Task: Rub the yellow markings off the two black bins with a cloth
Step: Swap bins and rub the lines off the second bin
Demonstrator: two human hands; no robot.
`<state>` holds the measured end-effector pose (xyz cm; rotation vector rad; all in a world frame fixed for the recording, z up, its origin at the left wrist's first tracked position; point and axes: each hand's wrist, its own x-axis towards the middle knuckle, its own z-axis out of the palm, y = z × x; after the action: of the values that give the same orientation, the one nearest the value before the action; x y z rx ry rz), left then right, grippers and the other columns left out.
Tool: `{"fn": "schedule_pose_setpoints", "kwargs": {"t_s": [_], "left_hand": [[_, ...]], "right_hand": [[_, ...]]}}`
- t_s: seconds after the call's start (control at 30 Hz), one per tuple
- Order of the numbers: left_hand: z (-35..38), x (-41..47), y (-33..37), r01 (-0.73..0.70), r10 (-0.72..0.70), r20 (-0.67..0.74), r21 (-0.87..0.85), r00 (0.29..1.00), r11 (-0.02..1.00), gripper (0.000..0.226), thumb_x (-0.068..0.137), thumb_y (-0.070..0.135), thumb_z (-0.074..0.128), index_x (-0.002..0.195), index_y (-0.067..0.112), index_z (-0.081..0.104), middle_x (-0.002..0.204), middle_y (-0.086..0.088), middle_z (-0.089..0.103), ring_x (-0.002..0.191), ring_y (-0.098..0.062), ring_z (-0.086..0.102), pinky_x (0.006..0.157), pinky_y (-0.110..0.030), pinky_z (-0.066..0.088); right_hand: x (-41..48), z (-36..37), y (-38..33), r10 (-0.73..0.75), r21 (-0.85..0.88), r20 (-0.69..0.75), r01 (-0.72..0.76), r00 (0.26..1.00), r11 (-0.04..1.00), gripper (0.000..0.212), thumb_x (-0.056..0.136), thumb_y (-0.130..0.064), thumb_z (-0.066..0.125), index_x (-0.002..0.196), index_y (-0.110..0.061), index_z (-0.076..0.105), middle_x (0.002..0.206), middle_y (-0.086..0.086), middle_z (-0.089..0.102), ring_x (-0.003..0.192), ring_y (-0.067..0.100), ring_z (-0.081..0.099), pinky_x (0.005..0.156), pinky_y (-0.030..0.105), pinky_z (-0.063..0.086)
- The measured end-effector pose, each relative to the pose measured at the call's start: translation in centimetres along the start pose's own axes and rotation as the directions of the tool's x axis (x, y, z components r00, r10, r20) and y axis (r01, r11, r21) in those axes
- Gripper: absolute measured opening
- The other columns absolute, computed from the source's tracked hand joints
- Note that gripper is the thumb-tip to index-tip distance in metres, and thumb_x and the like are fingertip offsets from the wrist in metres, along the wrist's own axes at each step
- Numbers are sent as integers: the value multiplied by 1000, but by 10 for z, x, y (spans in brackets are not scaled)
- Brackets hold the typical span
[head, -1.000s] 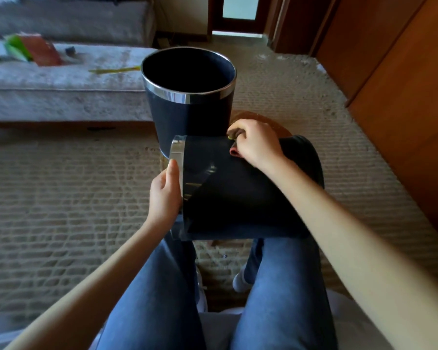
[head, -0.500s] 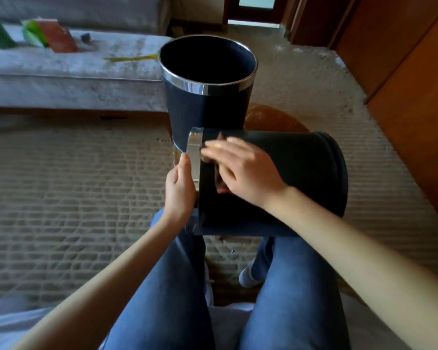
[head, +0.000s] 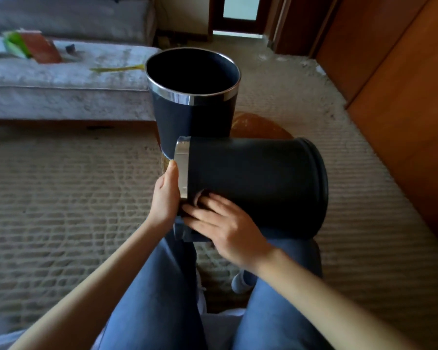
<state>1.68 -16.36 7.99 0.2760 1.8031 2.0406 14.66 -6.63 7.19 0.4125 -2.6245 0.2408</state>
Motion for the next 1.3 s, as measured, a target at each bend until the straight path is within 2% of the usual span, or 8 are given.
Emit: {"fn": "schedule_pose_setpoints", "kwargs": {"t_s": [0.13, 0.23, 0.43, 0.57, 0.8, 0.93, 1.1, 1.3], "left_hand": [[7, -5, 10, -54, 59, -42, 95, 997, 994, 60, 110, 36, 30, 106, -14, 63, 84, -31, 59, 81, -28, 66, 80, -63, 46], [-10, -16, -1, -136, 124, 67, 201, 990, 970, 50, 110, 33, 35, 70, 25, 65, 53, 6, 54, 52, -3, 44, 58, -38, 41], [-44, -43, -50, -140, 101, 119, 390, 988, 910, 30, 104, 42, 43, 99, 28, 69, 95, 14, 75, 89, 7, 64, 83, -19, 51], [-30, -49, -46, -62, 49, 48, 319, 998, 946, 31, 107, 17, 39, 96, 29, 65, 82, 32, 71, 80, 17, 62, 73, -4, 44], [-25, -42, -41, -54, 40, 47, 346, 998, 937, 31, 107, 24, 38, 95, 27, 66, 93, 6, 71, 82, 13, 63, 75, -8, 45], [-28, -34, -34, -68, 46, 79, 297, 996, 953, 38, 107, 35, 40, 90, 16, 69, 84, -7, 74, 82, -11, 67, 78, -31, 53], [-17, -19, -11, -62, 49, 61, 248, 997, 967, 50, 106, 44, 40, 72, 12, 59, 51, 9, 53, 51, -3, 47, 58, -35, 38], [6, 3, 1, -108, 131, -75, 254, 989, 961, 49, 109, 33, 35, 63, 18, 45, 44, 14, 49, 45, 2, 43, 56, -30, 36]], "right_hand": [[-24, -40, 31, 45, -124, -28, -49, 999, 991, 43, 105, -5, 32, 119, -10, 72, 129, 5, 67, 110, 29, 63, 103, 43, 46], [-46, -86, 77, 264, -255, -162, -299, 951, 920, 41, 102, -2, 35, 121, -11, 71, 130, 4, 66, 108, 30, 61, 101, 43, 47], [-75, -116, 120, 504, -257, -134, -521, 853, 814, 41, 93, 0, 48, 126, -12, 68, 134, 7, 63, 117, 36, 57, 104, 45, 45], [-73, -106, 107, 670, -9, -123, -676, 732, 737, 41, 95, -24, 63, 136, -19, 58, 152, 1, 44, 135, 18, 44, 105, 34, 41], [-61, -103, 114, 663, -98, -134, -675, 737, 731, 36, 94, -12, 62, 131, -10, 60, 137, 9, 53, 116, 32, 58, 90, 43, 53], [-53, -112, 125, 673, -101, -75, -677, 736, 729, 33, 97, -8, 56, 129, -9, 61, 134, 8, 54, 111, 33, 59, 89, 38, 49], [-30, -123, 146, 694, -261, 9, -668, 720, 697, 31, 100, -16, 51, 128, -15, 63, 131, 4, 62, 114, 34, 57, 96, 43, 47], [40, -85, 118, 666, -430, 86, -576, 741, 695, 28, 86, -23, 65, 106, -5, 59, 102, 18, 68, 94, 41, 64, 76, 42, 48]]}}
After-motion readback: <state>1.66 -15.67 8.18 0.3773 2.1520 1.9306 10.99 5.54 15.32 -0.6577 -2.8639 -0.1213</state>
